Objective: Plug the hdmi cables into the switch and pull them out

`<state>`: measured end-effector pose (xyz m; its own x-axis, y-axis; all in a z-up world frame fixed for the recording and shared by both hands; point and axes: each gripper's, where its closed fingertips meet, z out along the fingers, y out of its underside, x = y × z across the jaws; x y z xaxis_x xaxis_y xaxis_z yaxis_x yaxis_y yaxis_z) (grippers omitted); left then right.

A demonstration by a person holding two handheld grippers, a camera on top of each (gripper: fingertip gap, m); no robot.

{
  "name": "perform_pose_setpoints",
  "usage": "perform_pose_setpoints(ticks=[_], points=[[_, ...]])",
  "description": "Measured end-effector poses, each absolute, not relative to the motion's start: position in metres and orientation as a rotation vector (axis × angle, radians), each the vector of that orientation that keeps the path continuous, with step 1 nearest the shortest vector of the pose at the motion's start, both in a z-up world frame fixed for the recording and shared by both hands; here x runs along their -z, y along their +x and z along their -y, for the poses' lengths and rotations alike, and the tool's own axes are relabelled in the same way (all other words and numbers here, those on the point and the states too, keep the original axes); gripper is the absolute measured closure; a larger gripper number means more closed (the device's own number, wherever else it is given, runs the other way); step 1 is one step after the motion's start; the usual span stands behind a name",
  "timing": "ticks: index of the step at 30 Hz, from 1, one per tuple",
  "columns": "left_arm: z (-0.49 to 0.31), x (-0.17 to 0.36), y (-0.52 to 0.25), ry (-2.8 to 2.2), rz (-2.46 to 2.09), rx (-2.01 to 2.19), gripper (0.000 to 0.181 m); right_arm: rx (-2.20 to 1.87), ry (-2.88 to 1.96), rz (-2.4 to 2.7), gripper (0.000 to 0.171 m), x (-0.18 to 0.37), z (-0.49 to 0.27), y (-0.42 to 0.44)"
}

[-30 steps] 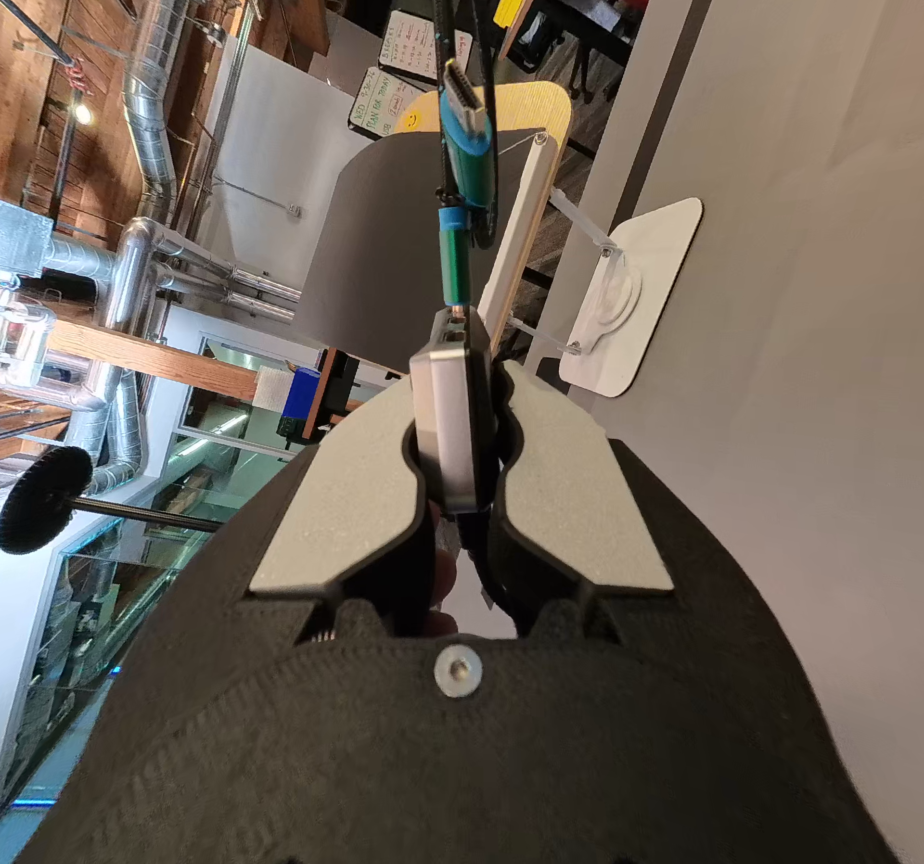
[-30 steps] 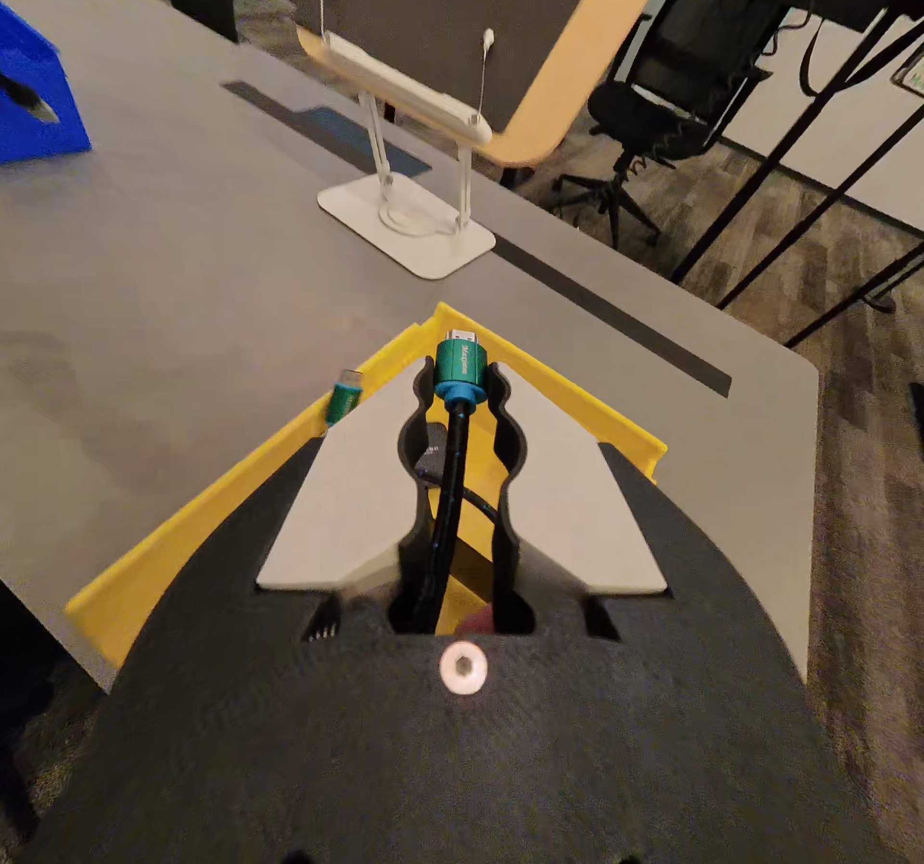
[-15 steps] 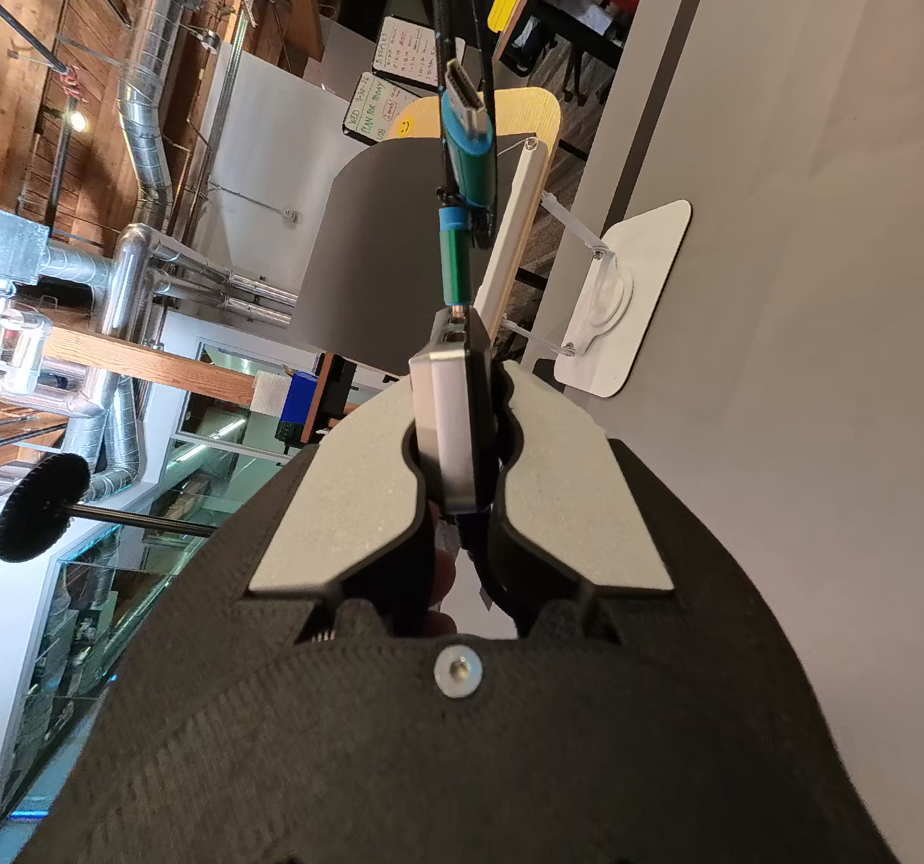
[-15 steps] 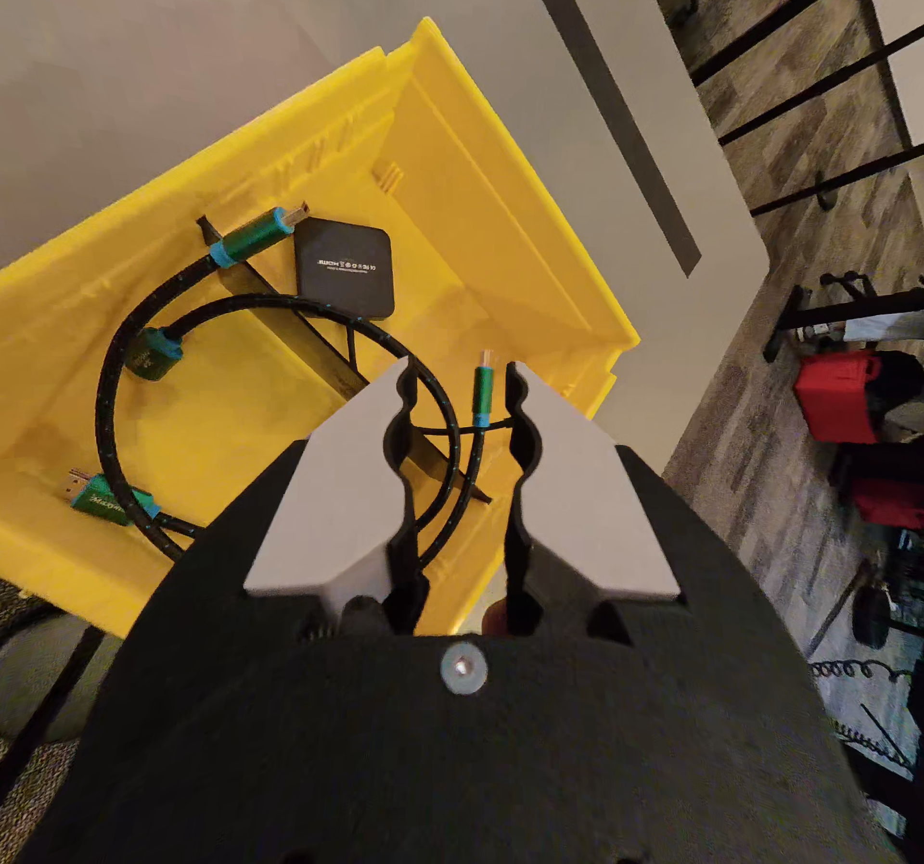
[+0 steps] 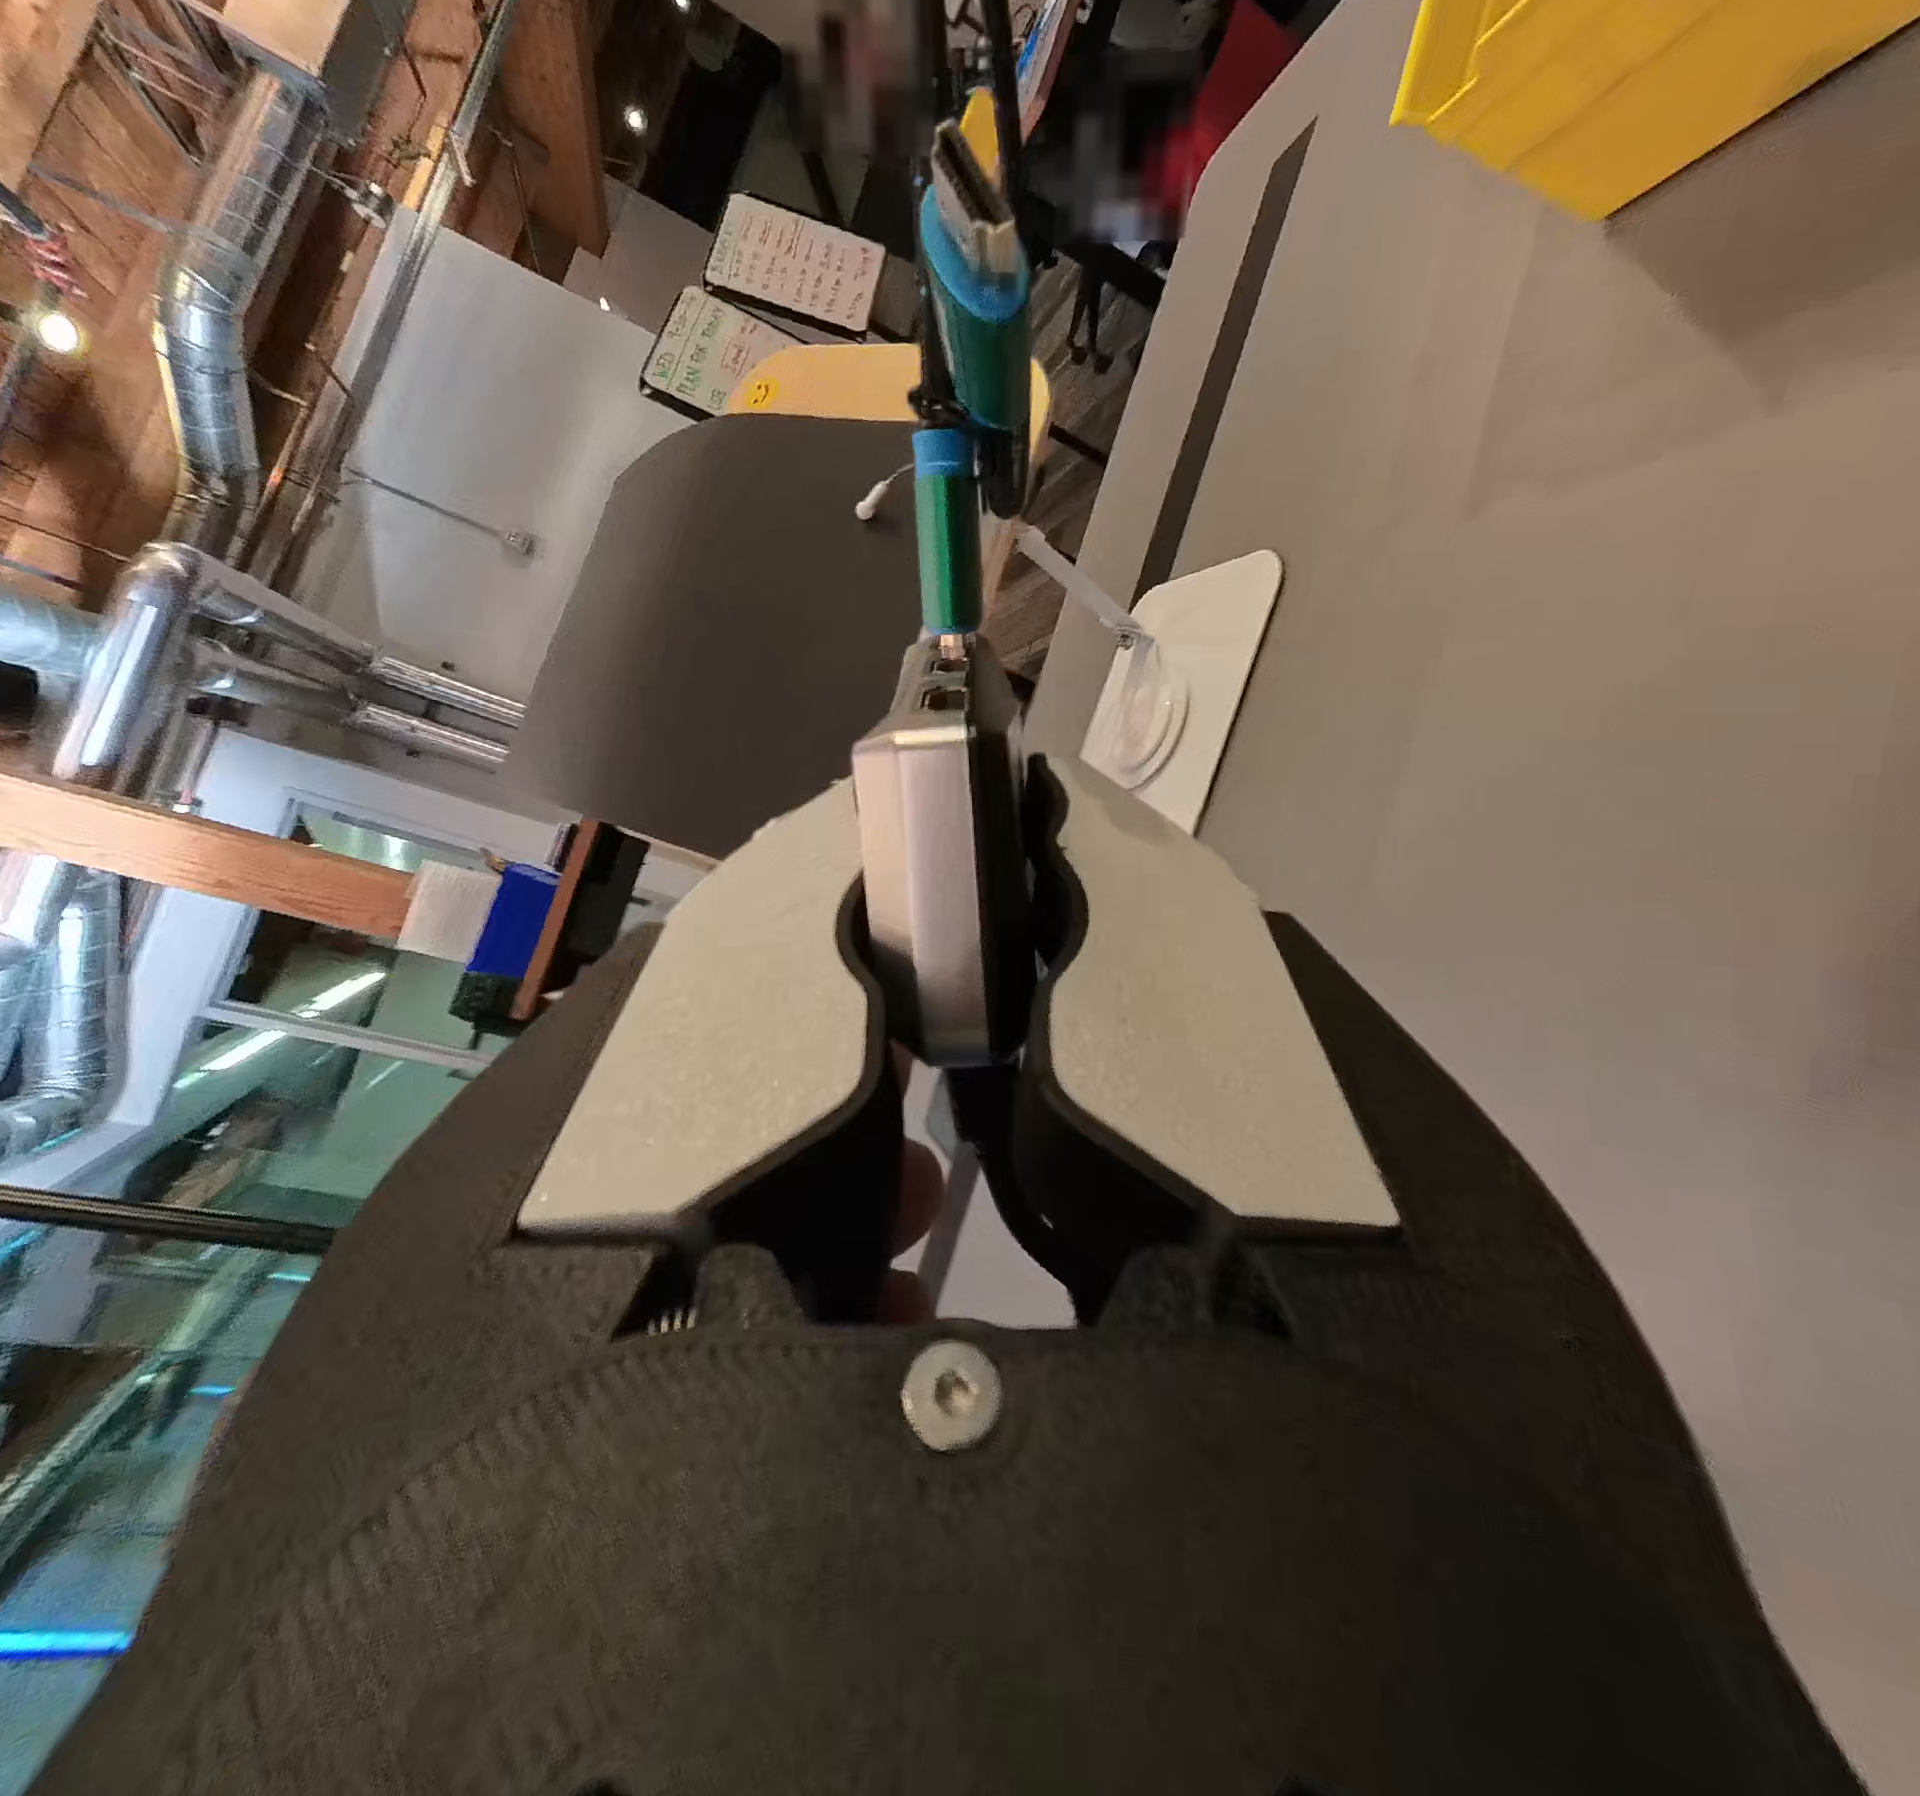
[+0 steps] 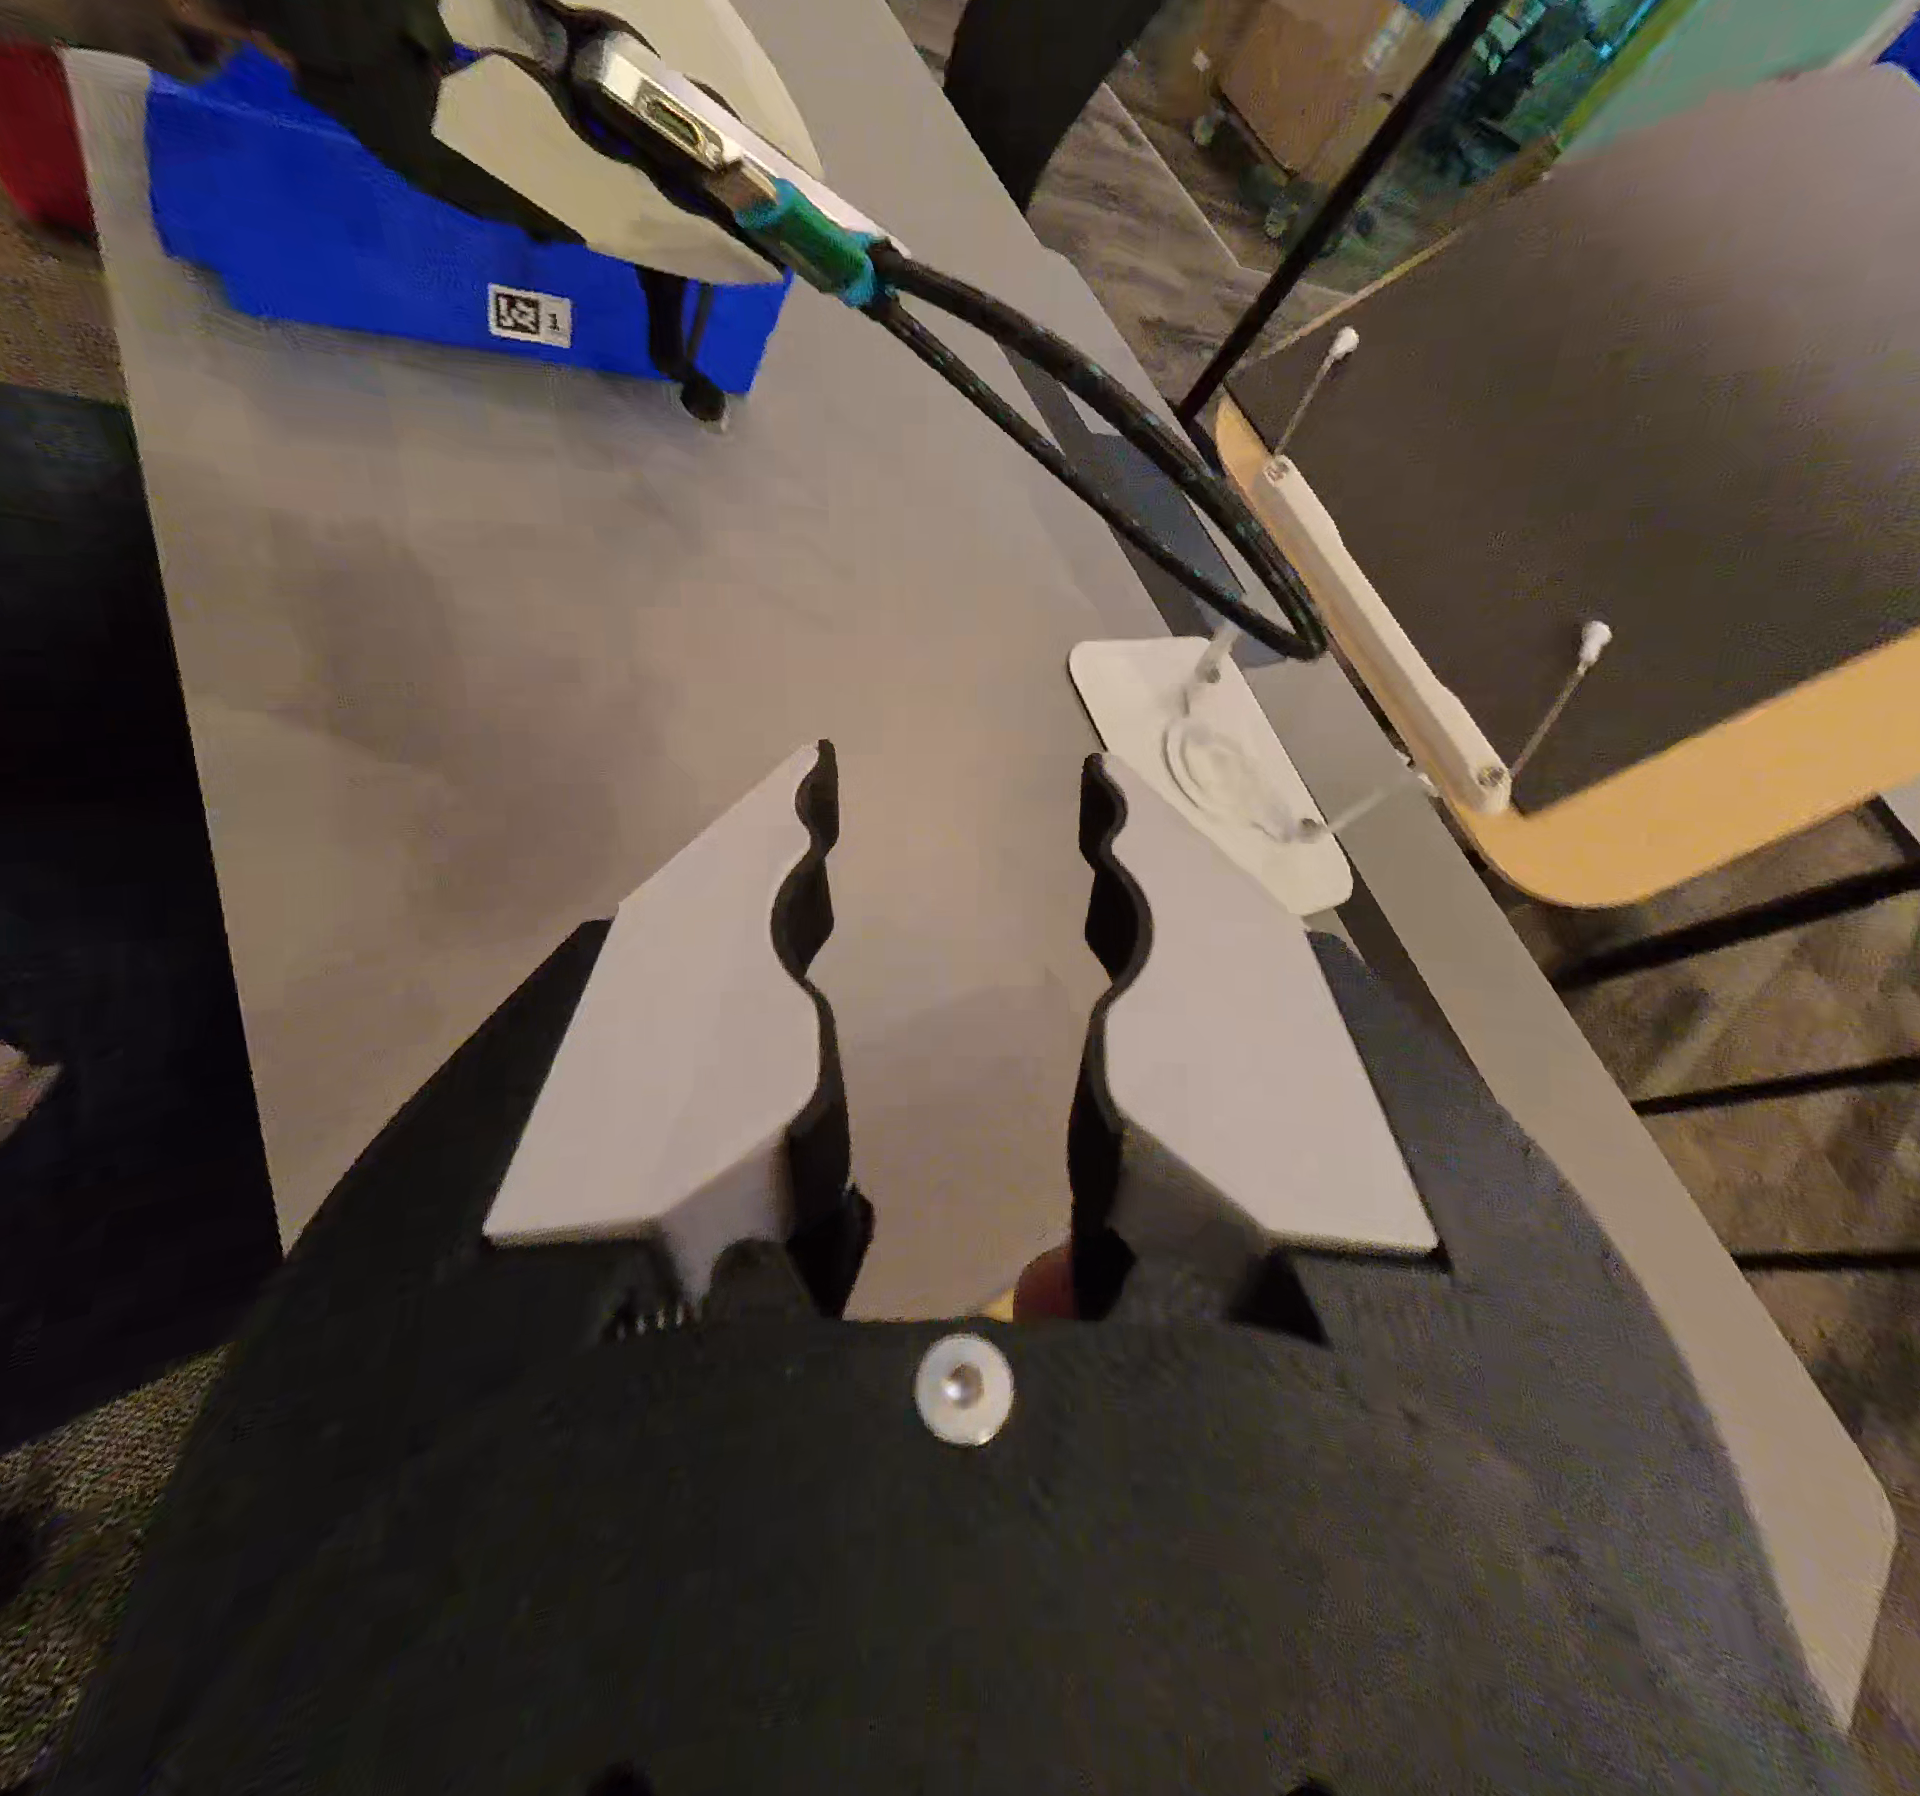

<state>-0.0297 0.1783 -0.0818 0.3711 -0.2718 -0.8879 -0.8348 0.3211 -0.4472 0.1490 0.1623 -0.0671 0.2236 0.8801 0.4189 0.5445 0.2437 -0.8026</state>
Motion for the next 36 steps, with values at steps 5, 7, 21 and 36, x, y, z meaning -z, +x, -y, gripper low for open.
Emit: perform_pose_setpoints(ticks=[5,7,21,36], points=[[-0.172,0.09,-0.028,-1.274,-1.199,-0.406,0.16,-0.253,-1.261,1.584,0.127,0.078,-0.153,0.096],[-0.171,0.091,-0.03,-1.293,-1.215,-0.381,0.16,-0.177,-1.148,1.624,0.128,0.076,-0.146,0.081],[-0.169,0.132,-0.035,-1.675,-1.511,-0.142,0.159,0.243,-0.711,1.896,0.14,0.112,-0.124,0.036],[-0.156,0.15,-0.012,-2.069,-1.58,0.434,0.16,0.584,-0.546,1.888,0.134,0.148,-0.167,0.023]])
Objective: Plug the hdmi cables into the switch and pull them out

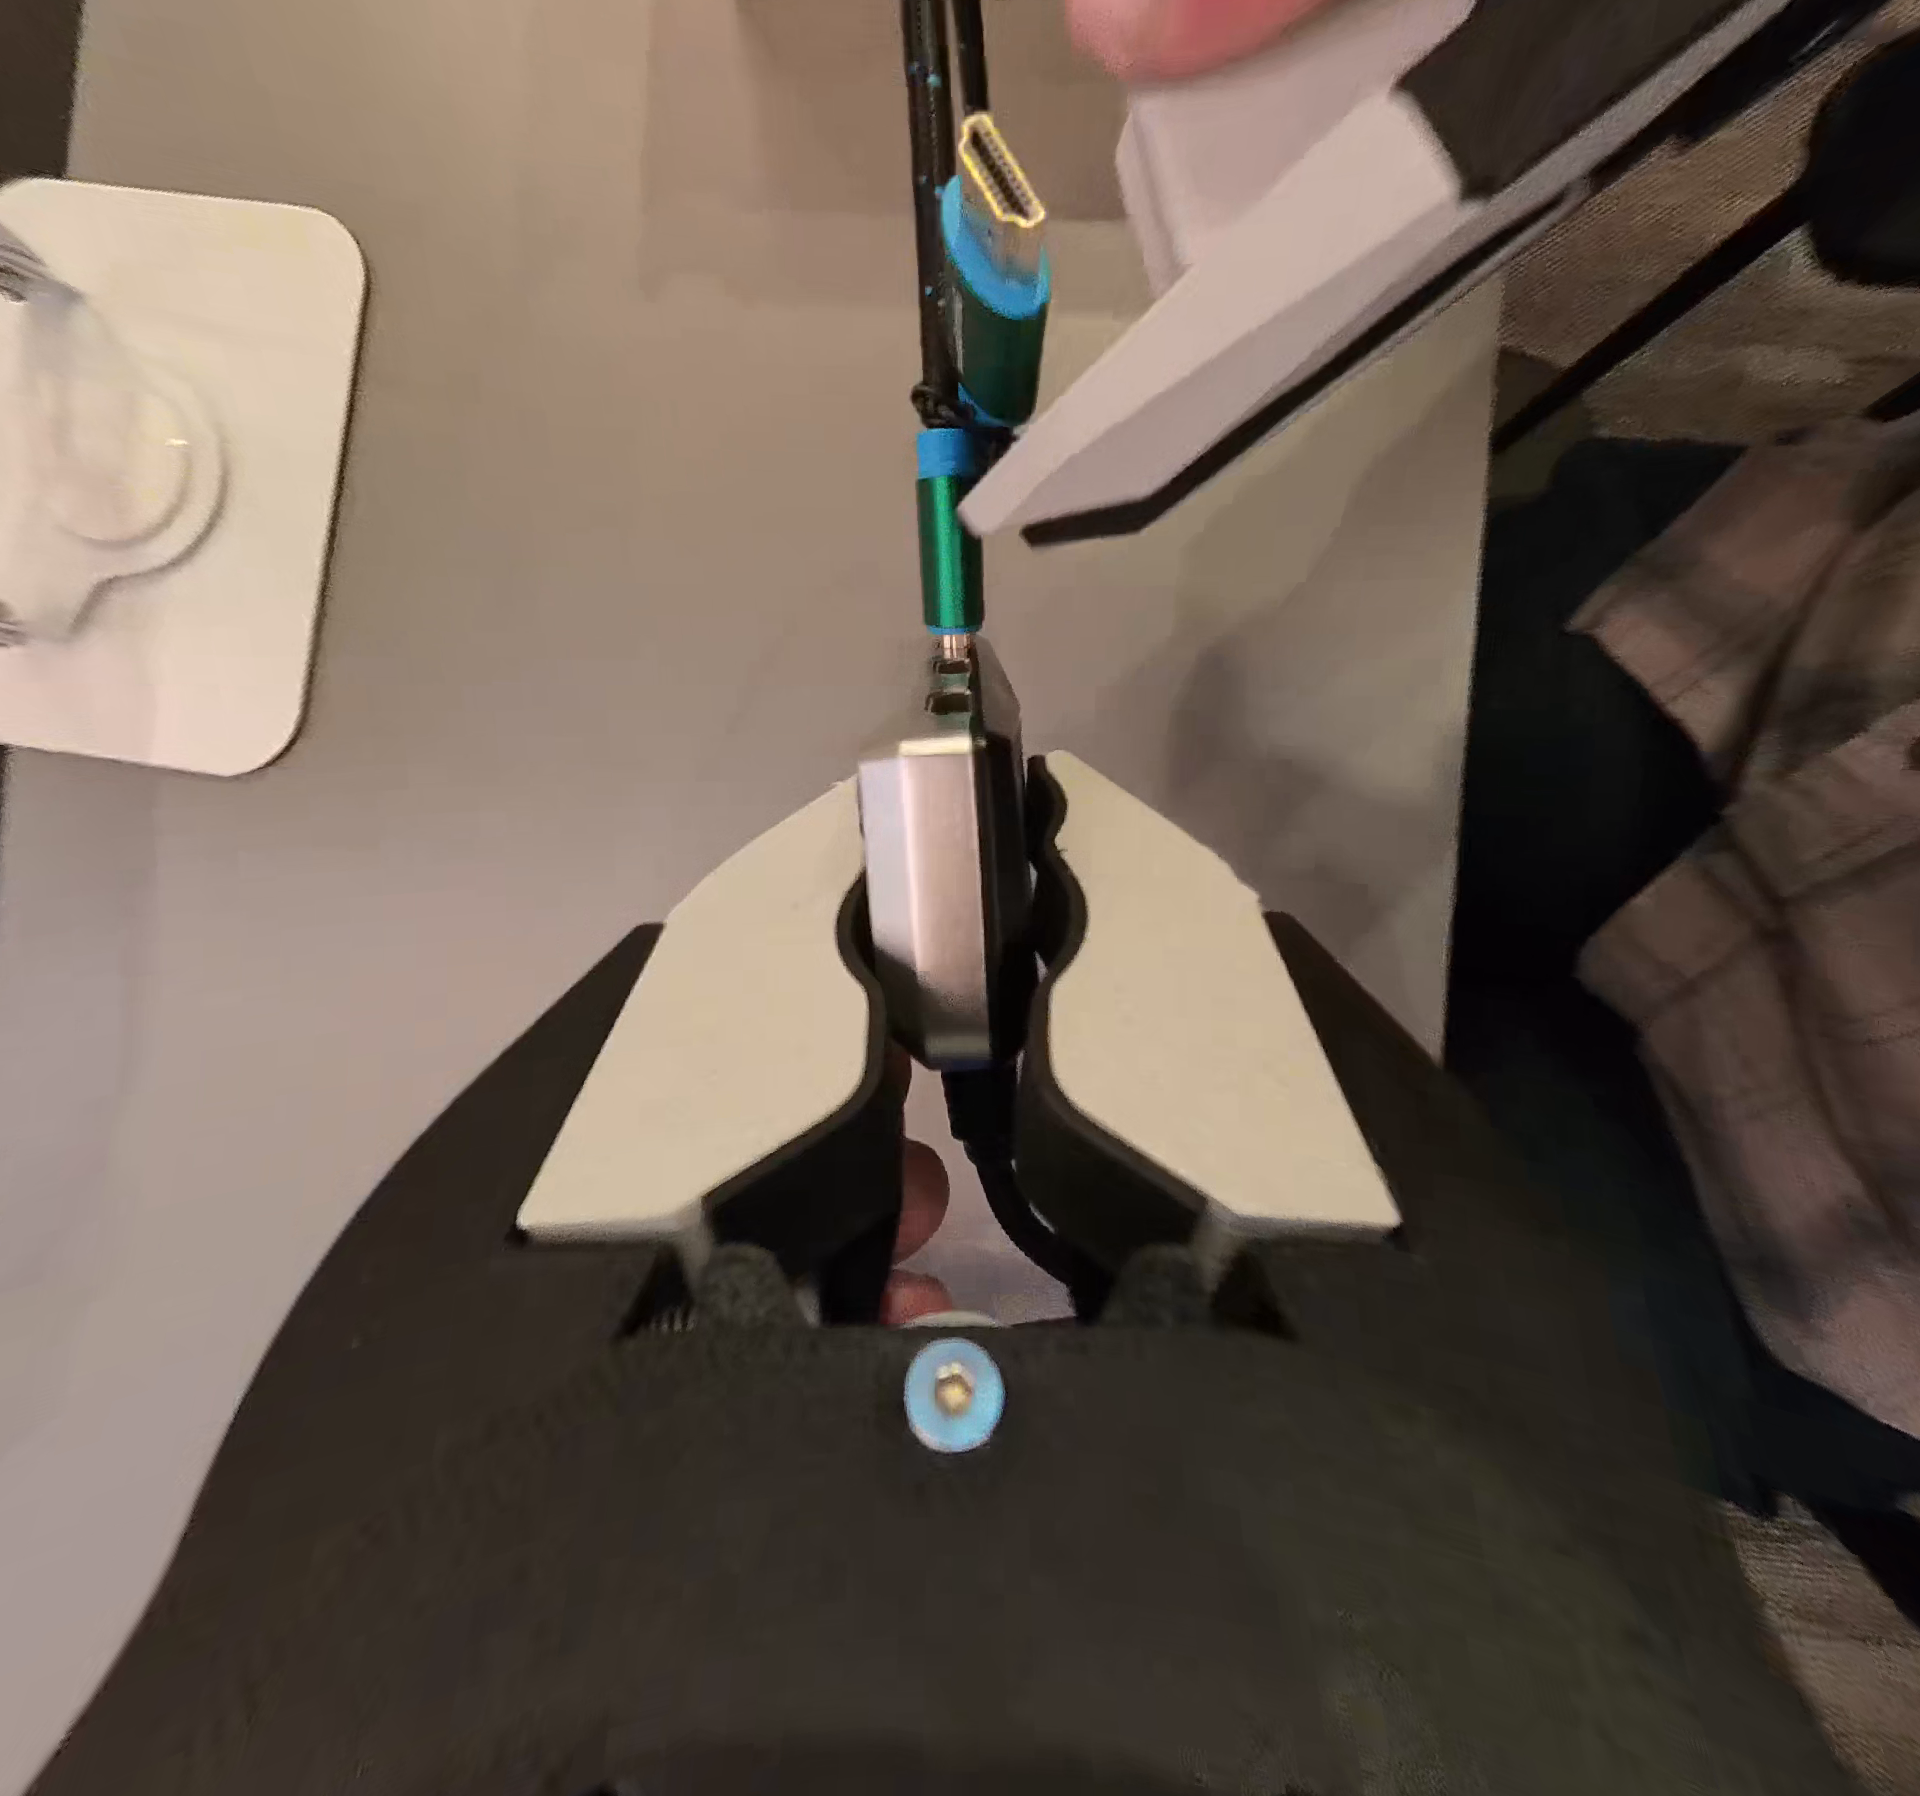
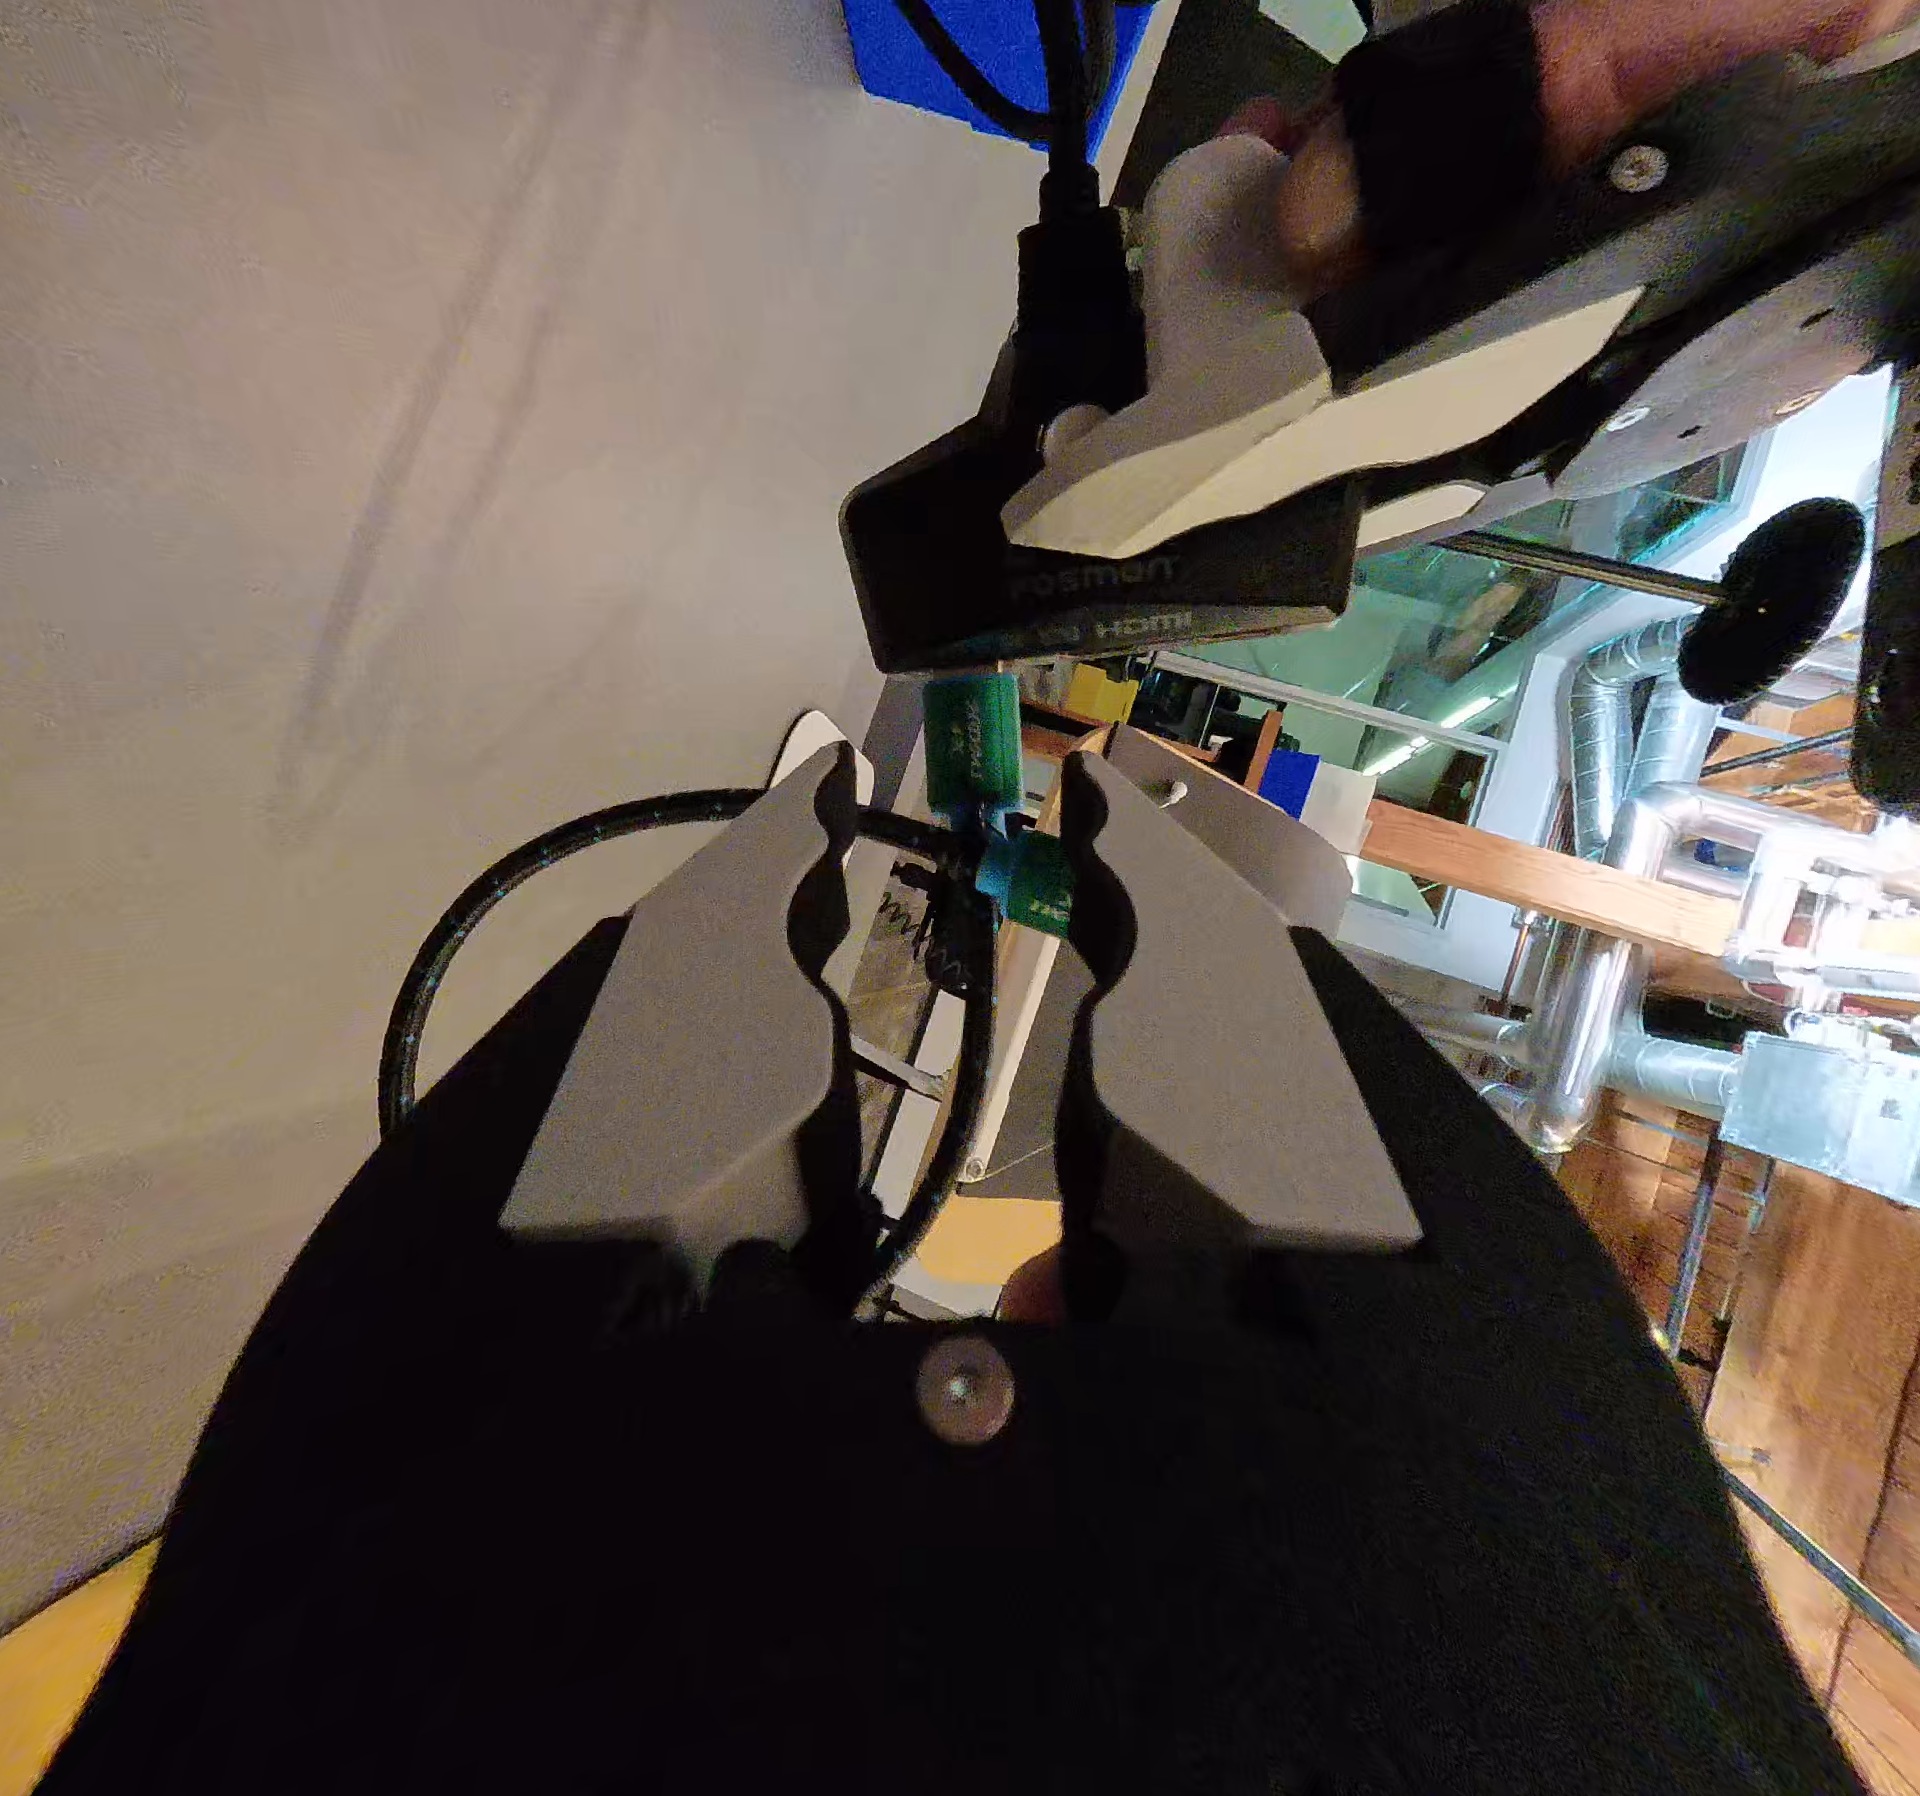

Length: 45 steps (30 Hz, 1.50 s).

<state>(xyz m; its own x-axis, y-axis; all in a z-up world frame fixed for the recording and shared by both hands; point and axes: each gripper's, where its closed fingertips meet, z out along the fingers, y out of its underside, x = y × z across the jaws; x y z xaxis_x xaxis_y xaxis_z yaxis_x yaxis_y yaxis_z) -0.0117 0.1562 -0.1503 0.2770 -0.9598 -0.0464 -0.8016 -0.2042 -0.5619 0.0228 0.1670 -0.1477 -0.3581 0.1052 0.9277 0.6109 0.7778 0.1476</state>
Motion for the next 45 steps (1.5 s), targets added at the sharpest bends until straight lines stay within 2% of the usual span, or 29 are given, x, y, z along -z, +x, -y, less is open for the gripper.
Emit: perform_pose_setpoints(ticks=[4,7,11,13,19,21,24,28,32,34,37,40,45], points=[[-0.152,0.146,0.0,-2.091,-1.576,0.572,0.16,0.699,-0.556,1.857,0.129,0.154,-0.185,0.021],[-0.156,0.148,-0.001,-2.122,-1.577,0.604,0.16,0.716,-0.552,1.816,0.145,0.151,-0.192,0.018],[-0.157,0.153,-0.005,-2.19,-1.577,0.683,0.16,0.721,-0.549,1.831,0.146,0.157,-0.195,0.013],[-0.156,0.157,-0.005,-2.209,-1.586,0.698,0.16,0.713,-0.553,1.865,0.152,0.16,-0.194,0.013],[-0.161,0.158,-0.004,-2.165,-1.608,0.668,0.156,0.605,-0.66,1.918,0.152,0.164,-0.196,0.016],[-0.167,0.157,-0.005,-2.118,-1.632,0.559,0.148,0.546,-0.724,1.93,0.152,0.164,-0.198,0.016],[-0.182,0.15,-0.007,-1.991,-1.639,0.327,0.123,0.424,-0.837,1.951,0.152,0.166,-0.198,0.017],[-0.192,0.127,-0.005,-1.827,-1.557,0.159,0.112,0.333,-0.954,1.978,0.152,0.174,-0.201,0.021],[-0.196,0.122,-0.018,-1.712,-1.579,-0.191,0.094,0.265,-1.039,1.989,0.152,0.182,-0.202,0.024],[-0.188,0.132,-0.018,-1.743,-1.597,-0.22,0.074,0.221,-1.075,1.991,0.152,0.184,-0.2,0.023],[-0.188,0.144,-0.02,-1.729,-1.605,-0.328,0.053,0.162,-1.122,1.984,0.152,0.183,-0.197,0.023],[-0.188,0.15,-0.013,-1.672,-1.582,-0.36,0.043,0.093,-1.153,1.963,0.152,0.178,-0.194,0.021],[-0.196,0.14,-0.005,-1.564,-1.524,-0.405,0.042,0.071,-1.145,1.935,0.153,0.172,-0.186,0.019]])
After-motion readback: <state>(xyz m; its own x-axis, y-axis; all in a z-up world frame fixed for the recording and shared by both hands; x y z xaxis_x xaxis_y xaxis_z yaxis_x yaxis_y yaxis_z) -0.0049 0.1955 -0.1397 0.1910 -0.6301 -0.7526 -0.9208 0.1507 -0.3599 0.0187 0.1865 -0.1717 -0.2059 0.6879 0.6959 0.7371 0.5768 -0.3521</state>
